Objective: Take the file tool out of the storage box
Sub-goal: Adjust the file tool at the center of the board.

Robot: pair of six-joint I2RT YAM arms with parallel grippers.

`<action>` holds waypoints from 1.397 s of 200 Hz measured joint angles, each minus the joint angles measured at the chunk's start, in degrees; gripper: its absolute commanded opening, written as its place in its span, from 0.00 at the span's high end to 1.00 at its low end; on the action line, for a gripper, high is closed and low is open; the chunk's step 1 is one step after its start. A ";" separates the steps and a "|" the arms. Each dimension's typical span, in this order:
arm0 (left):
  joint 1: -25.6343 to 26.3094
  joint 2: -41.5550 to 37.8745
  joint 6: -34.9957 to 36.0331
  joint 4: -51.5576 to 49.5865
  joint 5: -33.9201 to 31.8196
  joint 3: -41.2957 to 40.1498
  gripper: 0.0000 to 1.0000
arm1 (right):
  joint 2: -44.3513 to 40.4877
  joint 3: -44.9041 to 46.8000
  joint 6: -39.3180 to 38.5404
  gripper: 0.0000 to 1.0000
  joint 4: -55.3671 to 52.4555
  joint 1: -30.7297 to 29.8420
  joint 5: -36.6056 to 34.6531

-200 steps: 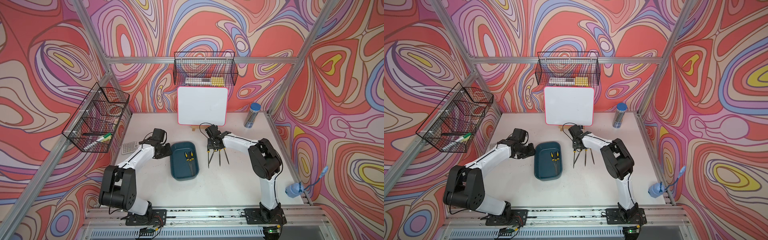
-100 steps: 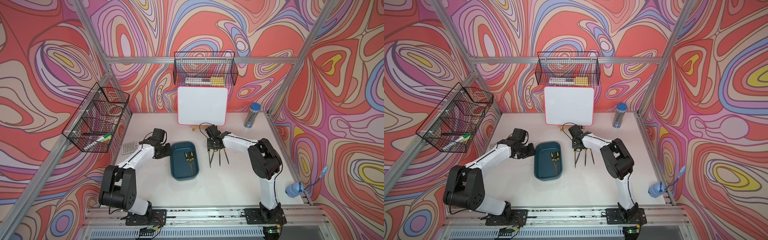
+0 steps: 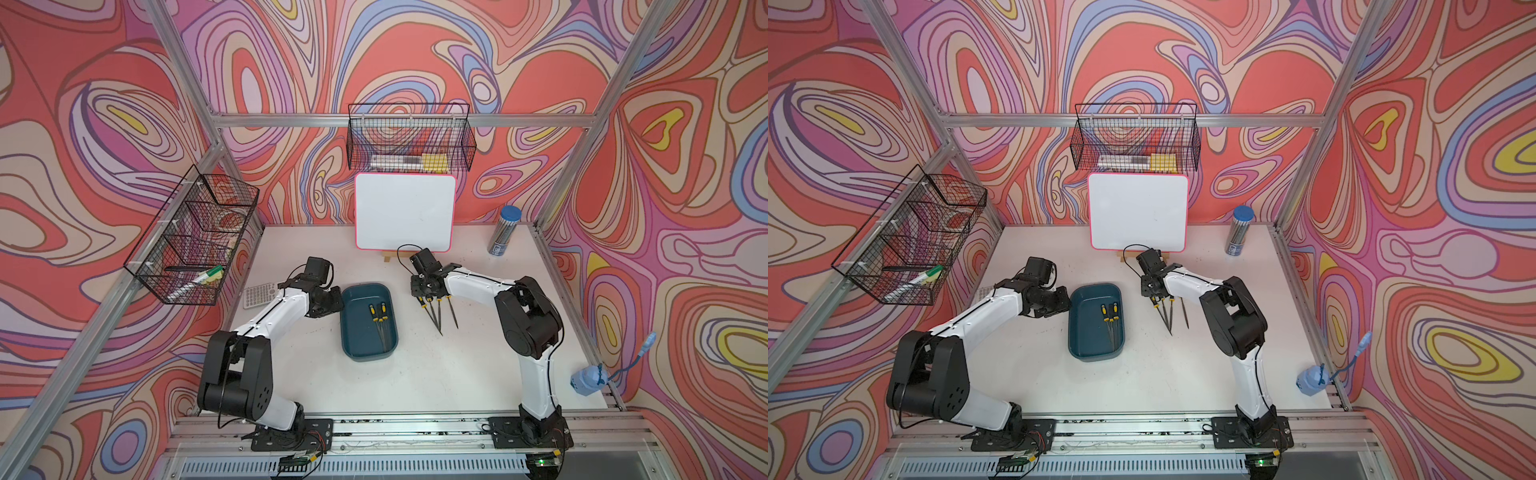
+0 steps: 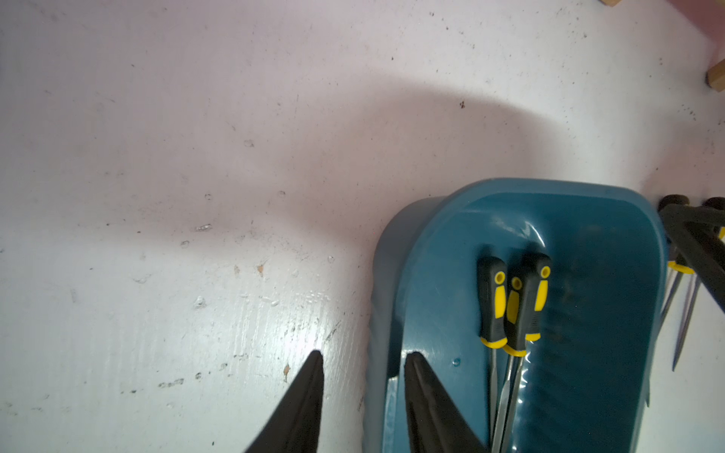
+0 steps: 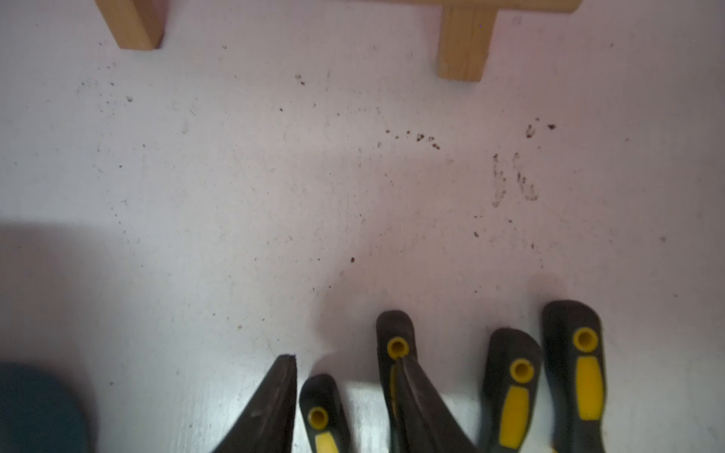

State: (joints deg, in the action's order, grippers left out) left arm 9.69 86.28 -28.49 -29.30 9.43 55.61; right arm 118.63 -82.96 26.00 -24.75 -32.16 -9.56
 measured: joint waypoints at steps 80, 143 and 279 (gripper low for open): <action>0.00 0.00 0.00 0.02 0.02 0.00 0.61 | -4.76 4.26 -3.96 0.64 2.56 -0.46 2.27; 0.00 0.00 0.00 0.02 0.02 0.00 0.61 | -4.31 5.18 -5.18 0.64 2.03 -0.92 3.54; 0.00 0.11 0.00 -0.02 0.02 0.02 0.61 | -0.31 2.49 -3.34 0.89 1.60 -1.64 4.63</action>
State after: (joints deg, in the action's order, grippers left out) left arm 9.69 86.39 -28.49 -29.32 9.45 55.64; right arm 118.32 -80.47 22.65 -23.16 -33.80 -4.93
